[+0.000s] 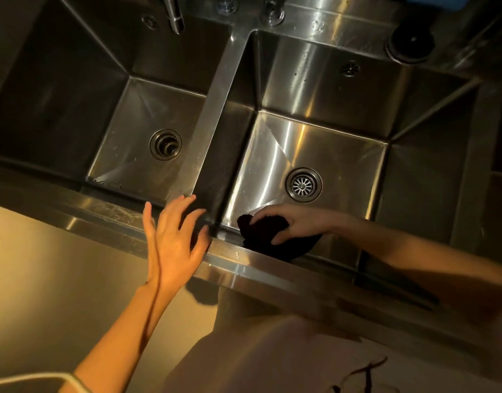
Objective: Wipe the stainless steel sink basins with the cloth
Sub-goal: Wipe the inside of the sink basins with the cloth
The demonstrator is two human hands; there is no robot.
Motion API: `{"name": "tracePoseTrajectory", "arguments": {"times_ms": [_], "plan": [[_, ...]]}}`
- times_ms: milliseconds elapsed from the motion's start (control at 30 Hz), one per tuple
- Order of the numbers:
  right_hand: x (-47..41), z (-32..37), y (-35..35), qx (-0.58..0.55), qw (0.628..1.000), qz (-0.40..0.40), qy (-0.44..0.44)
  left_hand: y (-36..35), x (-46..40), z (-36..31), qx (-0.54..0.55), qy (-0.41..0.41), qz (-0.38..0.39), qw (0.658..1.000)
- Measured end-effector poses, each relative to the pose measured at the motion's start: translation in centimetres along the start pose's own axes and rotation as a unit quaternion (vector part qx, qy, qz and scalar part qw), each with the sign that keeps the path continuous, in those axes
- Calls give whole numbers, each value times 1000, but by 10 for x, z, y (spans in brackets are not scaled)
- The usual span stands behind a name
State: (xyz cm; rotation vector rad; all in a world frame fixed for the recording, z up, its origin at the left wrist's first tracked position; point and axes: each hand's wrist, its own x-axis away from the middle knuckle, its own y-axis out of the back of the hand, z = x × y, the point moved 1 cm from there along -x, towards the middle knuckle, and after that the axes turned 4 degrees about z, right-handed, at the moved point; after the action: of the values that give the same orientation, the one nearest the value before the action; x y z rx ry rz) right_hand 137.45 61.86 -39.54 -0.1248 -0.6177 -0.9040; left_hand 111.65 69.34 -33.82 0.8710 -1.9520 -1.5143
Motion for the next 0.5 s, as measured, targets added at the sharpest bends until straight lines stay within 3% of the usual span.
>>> {"name": "tracePoseTrajectory", "arguments": {"times_ms": [200,500], "plan": [[34,26,1,8,999,-25,47,-6,-15,-37,40,-29,5,999],[-48,-87,-21,24,994,12,-106,-23,-12,-54,45,-25,47,998]]}}
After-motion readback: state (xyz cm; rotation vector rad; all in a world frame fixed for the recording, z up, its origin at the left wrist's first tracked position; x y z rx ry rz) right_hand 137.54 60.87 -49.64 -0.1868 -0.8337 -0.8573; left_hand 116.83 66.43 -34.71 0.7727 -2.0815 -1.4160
